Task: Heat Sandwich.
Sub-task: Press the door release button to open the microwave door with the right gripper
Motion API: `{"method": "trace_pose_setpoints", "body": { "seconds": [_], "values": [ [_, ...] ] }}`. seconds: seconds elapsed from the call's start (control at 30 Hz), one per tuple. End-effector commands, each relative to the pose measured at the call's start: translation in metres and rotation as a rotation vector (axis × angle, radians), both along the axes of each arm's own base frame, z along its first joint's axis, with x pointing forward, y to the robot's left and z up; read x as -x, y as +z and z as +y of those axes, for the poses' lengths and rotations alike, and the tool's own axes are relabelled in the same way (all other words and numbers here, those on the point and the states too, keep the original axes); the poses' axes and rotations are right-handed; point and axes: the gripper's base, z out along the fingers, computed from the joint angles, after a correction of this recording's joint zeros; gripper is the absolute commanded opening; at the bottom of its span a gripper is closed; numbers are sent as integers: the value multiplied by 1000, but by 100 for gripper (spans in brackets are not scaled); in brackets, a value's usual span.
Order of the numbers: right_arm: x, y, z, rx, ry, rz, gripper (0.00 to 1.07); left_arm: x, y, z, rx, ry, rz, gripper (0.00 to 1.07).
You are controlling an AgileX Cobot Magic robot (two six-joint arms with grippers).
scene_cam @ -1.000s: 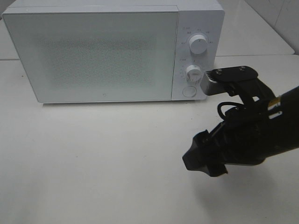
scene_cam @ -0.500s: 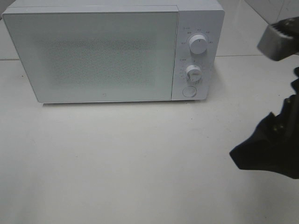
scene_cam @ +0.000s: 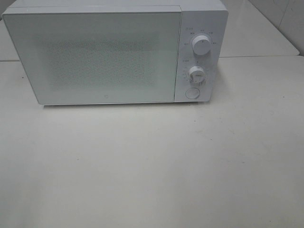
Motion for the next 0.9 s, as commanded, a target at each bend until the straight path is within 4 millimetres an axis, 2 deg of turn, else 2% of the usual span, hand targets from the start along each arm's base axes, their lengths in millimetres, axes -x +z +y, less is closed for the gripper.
{"method": "trace_pose_setpoints", "body": {
  "seconds": [0.03, 0.13, 0.33, 0.43, 0.67, 0.83, 0.9],
  "values": [
    [12, 3, -14, 8, -41, -26, 75, 4, -1, -1, 16, 0, -26, 101],
    [23, 7, -28, -13, -144, -94, 75, 4, -1, -1, 16, 0, -26, 101],
    [41, 9, -43, -38, -279, -186, 75, 4, -1, -1, 16, 0, -26, 101],
    [56, 10, -55, -61, -423, -270, 75, 4, -1, -1, 16, 0, -26, 101],
    [75, 10, -67, -74, -591, -378, 75, 4, -1, -1, 16, 0, -26, 101],
    [83, -3, -67, -74, -665, -406, 75, 4, -1, -1, 16, 0, -26, 101],
    [85, -17, -66, -65, -708, -402, 75, 4, -1, -1, 16, 0, -26, 101]
  ]
}}
